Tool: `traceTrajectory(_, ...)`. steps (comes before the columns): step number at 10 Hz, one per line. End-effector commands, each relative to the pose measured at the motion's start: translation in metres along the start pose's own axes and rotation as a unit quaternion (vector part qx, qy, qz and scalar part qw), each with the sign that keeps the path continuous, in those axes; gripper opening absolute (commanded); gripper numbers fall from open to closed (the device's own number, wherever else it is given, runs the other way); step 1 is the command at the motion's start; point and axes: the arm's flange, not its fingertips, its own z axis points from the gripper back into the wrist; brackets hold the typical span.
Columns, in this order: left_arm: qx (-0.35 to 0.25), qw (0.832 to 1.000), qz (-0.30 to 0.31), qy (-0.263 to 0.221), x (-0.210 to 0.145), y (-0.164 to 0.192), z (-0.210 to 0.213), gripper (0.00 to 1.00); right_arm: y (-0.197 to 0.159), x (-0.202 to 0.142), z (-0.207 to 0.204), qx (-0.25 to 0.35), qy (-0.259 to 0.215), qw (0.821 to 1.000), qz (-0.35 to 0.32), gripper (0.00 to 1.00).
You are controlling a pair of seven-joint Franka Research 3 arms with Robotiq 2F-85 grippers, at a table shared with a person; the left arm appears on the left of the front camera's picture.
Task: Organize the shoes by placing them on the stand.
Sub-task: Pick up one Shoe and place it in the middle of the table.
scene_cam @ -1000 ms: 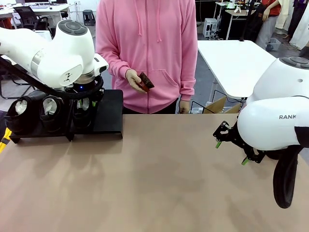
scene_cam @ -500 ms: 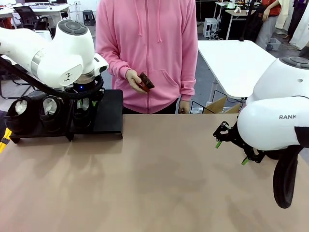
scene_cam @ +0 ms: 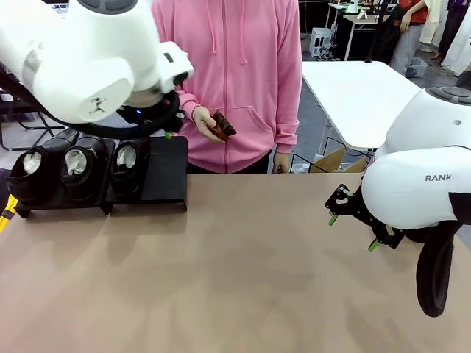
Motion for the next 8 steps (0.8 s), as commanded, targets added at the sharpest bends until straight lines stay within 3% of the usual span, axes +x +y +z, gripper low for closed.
traceTrajectory(1,-0.077,0.993,-0.082,0.042,-0.012,-0.011,-0.001,0.5,0.001,-0.001,0.001,0.002,-0.001,1.0,0.003,1.0)
traceTrajectory(3,-0.188,0.957,-0.186,0.123,-0.017,-0.036,0.002,0.5,0.001,-0.001,0.001,0.002,-0.001,1.0,0.003,1.0)
traceTrajectory(5,-0.262,0.927,-0.205,0.171,-0.025,-0.056,-0.016,0.5,0.001,-0.001,0.001,0.002,-0.001,1.0,0.003,1.0)
traceTrajectory(6,-0.265,0.924,-0.201,0.19,-0.028,-0.064,-0.027,0.5,0.001,-0.001,0.001,0.002,-0.001,1.0,0.003,1.0)
traceTrajectory(8,-0.257,0.939,-0.139,0.181,-0.022,-0.059,-0.047,0.5,0.001,-0.001,0.001,0.002,-0.001,1.0,0.003,1.0)
